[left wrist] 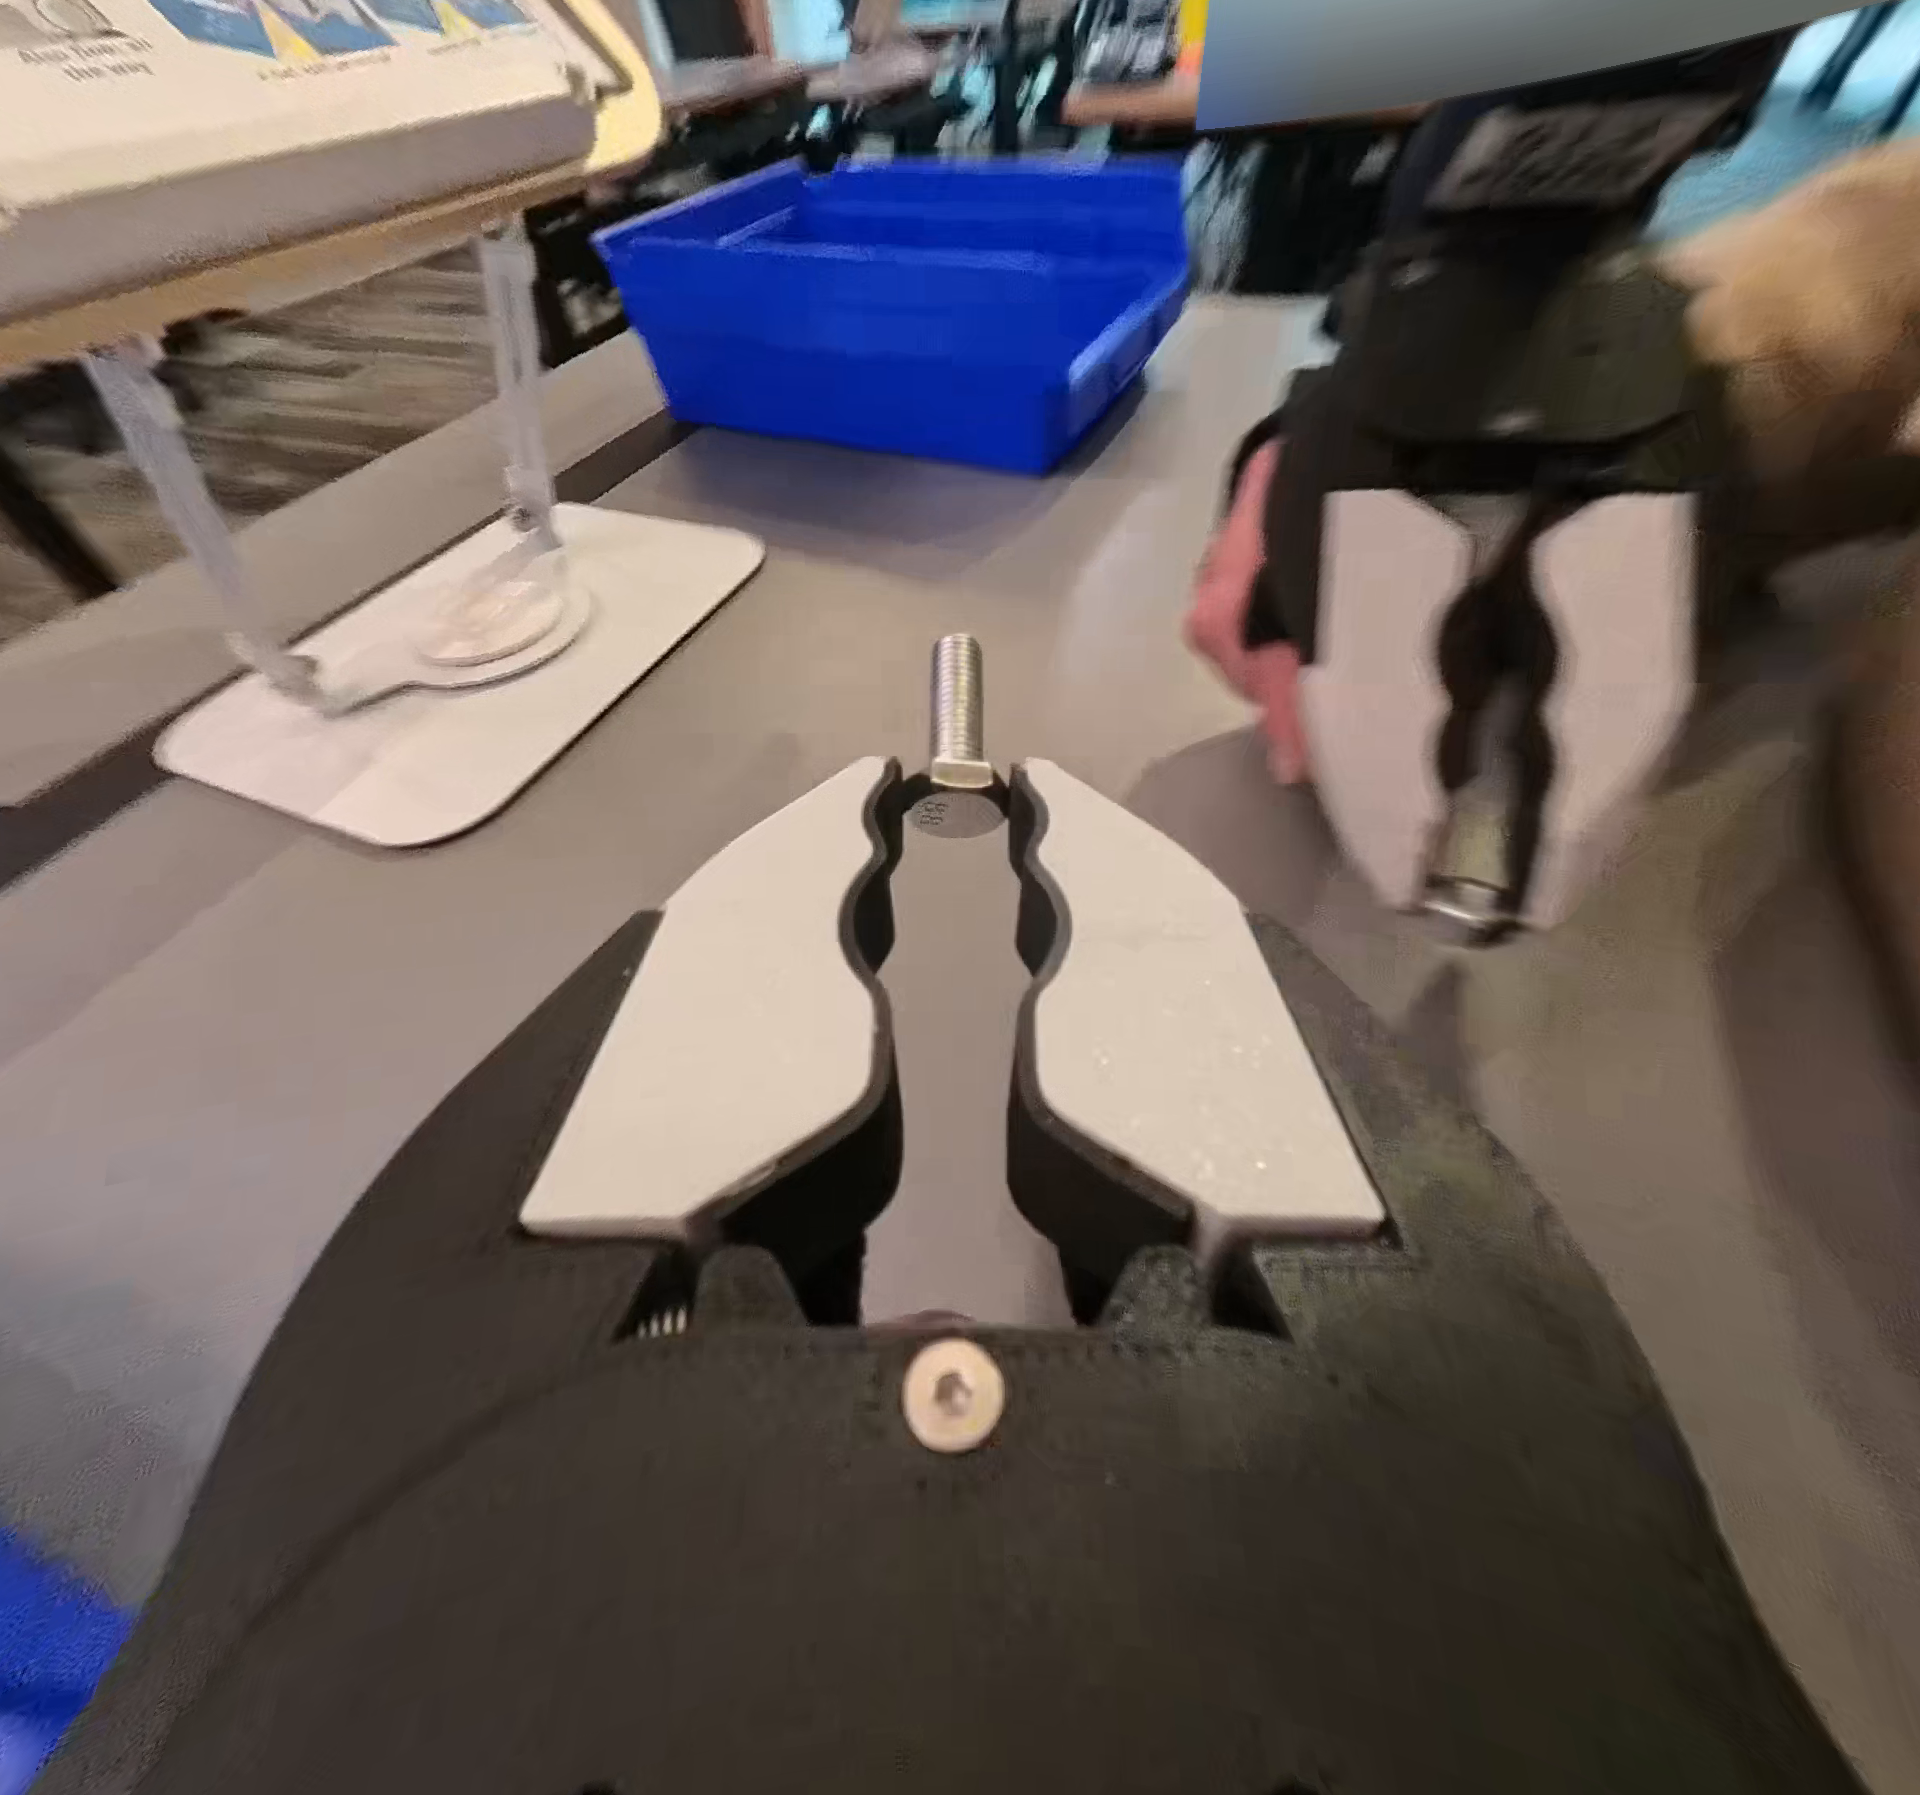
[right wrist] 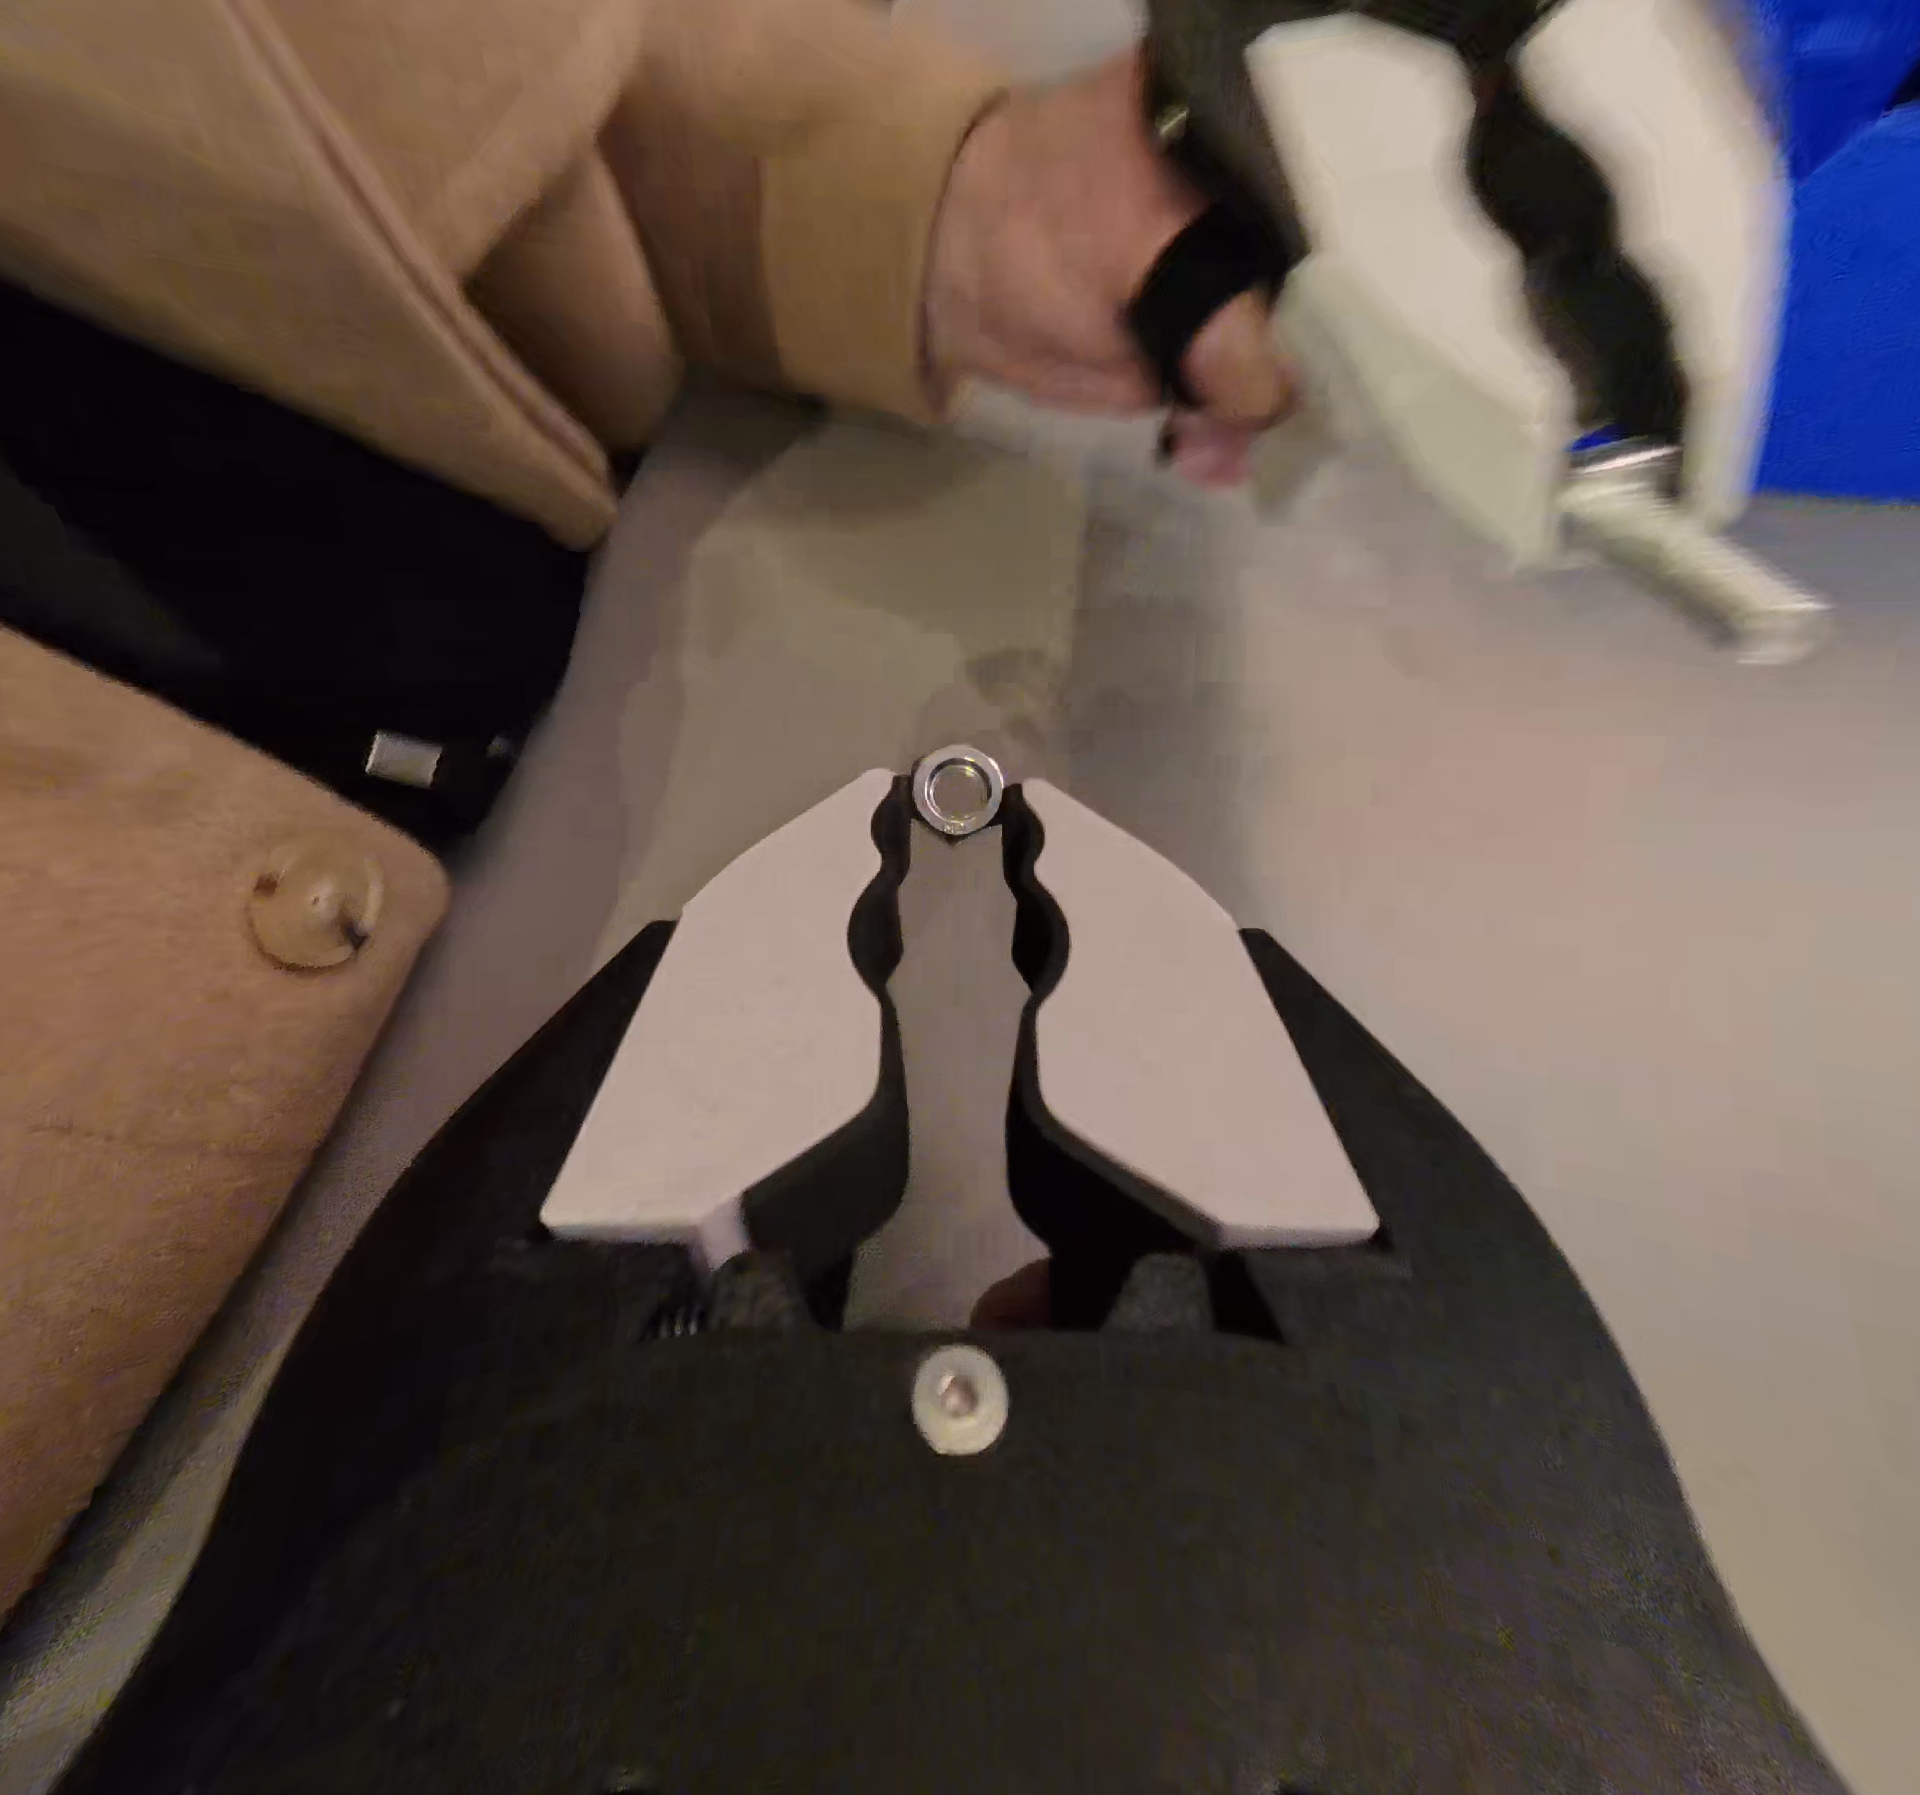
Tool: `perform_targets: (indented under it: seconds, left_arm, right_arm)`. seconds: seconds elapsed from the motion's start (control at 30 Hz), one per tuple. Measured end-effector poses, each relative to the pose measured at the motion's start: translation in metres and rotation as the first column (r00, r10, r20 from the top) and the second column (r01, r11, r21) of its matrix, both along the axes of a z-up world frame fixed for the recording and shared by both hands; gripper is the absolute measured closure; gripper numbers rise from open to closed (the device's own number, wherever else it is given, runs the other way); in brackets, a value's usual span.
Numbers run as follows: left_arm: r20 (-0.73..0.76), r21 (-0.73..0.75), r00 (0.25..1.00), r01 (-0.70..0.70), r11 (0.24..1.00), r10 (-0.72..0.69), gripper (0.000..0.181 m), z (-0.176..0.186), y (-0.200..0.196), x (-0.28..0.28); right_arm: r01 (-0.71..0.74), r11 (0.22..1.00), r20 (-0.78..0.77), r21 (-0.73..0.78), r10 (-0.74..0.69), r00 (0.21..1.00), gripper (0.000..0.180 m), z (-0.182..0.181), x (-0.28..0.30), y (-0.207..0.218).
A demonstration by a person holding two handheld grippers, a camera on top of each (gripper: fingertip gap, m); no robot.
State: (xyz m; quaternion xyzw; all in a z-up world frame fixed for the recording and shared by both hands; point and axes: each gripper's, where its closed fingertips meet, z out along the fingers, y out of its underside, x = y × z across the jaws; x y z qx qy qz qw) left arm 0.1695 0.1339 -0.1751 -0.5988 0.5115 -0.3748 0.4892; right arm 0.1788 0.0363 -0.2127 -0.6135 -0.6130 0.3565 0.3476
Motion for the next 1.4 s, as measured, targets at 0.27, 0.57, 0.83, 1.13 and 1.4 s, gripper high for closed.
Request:
perform_targets:
  seconds: [0.27, 0.57, 0.83, 1.13, 1.4]
  left_arm:
    - [0.377, -0.261, 0.917, 0.239, 0.935, -0.129, 0.162, 0.042, -0.026, -0.021]
    - [0.648, -0.331, 0.735, 0.507, 0.796, -0.199, 0.163, 0.068, -0.049, -0.041]
    - [0.705, -0.339, 0.671, 0.602, 0.723, -0.228, 0.162, 0.066, -0.064, -0.039]
    - [0.718, -0.331, 0.657, 0.613, 0.717, -0.230, 0.163, 0.066, -0.064, -0.035]
    - [0.613, -0.314, 0.764, 0.469, 0.825, -0.201, 0.163, 0.061, -0.054, -0.033]
  right_arm:
    - [-0.014, 0.990, -0.307, 0.142, 0.058, 0.950, 0.162, 0.092, 0.000, 0.053]
    - [-0.153, 0.965, -0.400, 0.211, 0.228, 0.887, 0.162, 0.131, -0.017, 0.051]
    - [-0.294, 0.930, -0.373, 0.220, 0.359, 0.855, 0.162, 0.130, -0.039, 0.037]
    - [-0.314, 0.931, -0.361, 0.185, 0.361, 0.860, 0.162, 0.124, -0.042, 0.038]
    - [-0.261, 0.956, -0.352, 0.134, 0.292, 0.889, 0.162, 0.120, -0.042, 0.049]
